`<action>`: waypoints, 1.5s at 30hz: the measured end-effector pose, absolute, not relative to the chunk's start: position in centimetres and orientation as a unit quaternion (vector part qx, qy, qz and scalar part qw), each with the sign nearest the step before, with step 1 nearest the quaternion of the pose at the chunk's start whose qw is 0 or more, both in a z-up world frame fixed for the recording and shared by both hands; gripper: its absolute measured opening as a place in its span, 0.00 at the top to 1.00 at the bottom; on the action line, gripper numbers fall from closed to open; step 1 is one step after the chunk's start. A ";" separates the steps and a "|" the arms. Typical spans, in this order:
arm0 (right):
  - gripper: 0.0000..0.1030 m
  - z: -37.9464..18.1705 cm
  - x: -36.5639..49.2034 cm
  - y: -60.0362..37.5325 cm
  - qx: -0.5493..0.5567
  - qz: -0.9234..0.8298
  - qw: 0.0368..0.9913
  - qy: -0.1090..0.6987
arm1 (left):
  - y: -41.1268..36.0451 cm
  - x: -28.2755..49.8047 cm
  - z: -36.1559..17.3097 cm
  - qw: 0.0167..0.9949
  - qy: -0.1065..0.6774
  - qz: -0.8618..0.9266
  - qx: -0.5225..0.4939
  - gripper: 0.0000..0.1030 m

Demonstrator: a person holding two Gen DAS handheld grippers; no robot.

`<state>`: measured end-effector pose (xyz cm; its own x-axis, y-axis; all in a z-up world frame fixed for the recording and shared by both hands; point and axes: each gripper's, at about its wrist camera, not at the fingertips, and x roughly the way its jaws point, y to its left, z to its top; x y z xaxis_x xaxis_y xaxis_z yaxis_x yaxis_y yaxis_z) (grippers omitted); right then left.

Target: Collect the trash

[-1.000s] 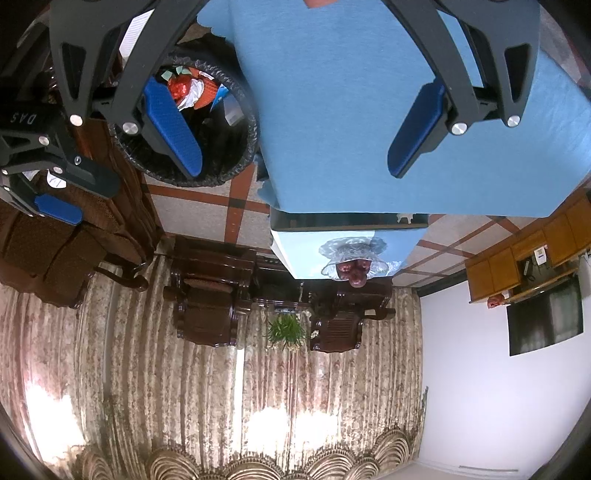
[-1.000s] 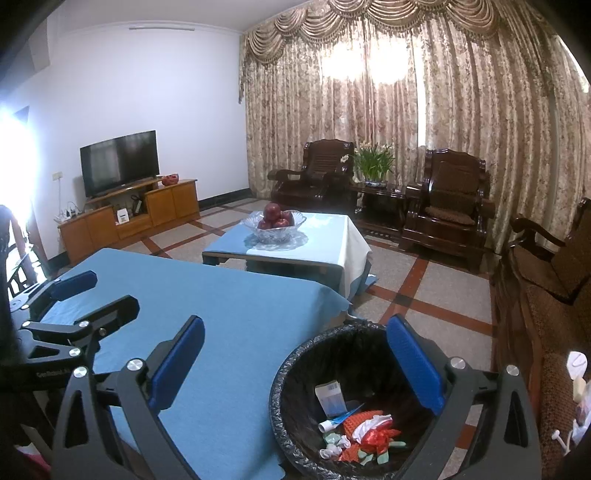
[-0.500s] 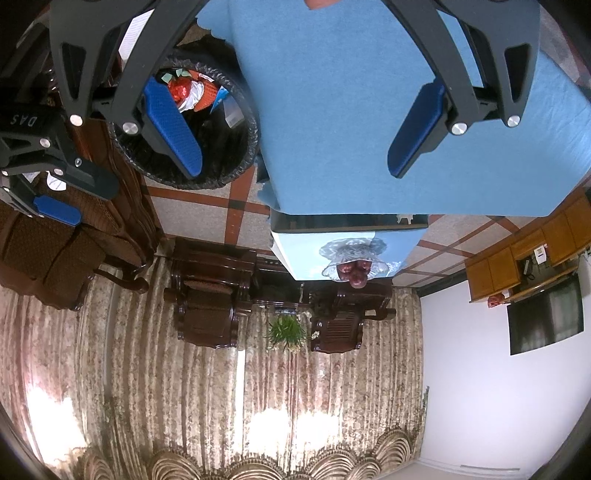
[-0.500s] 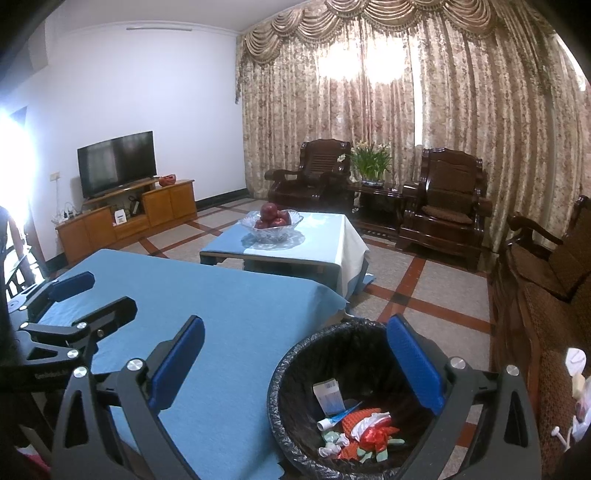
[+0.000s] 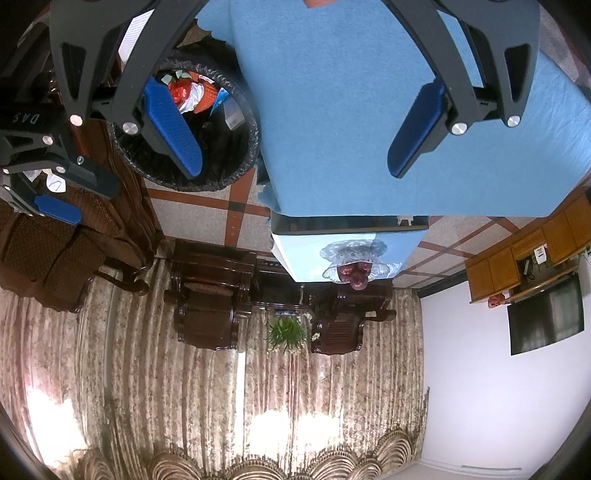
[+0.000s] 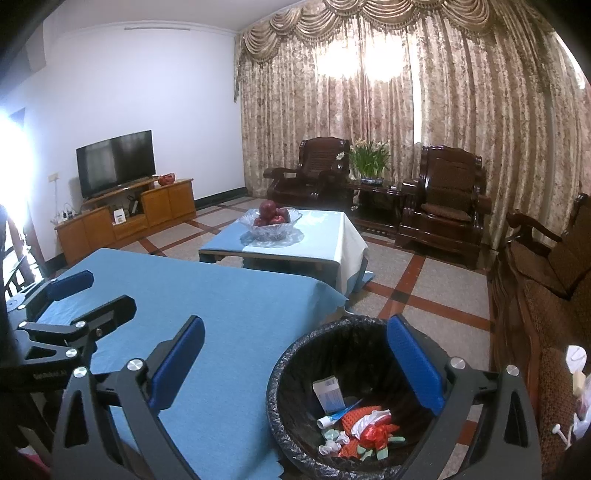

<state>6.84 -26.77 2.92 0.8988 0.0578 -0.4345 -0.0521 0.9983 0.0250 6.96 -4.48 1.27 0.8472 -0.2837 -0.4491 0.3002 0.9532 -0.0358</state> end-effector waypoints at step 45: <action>0.06 2.9 6.9 -26.5 0.008 0.027 0.974 0.225 | -4.0 6.9 1.4 0.959 0.237 -0.153 0.016 0.05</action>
<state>6.91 -26.53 2.87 0.8971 0.0569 -0.4381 -0.0496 0.9984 0.0281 6.86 -4.02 1.45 0.8412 -0.2861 -0.4588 0.3015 0.9526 -0.0413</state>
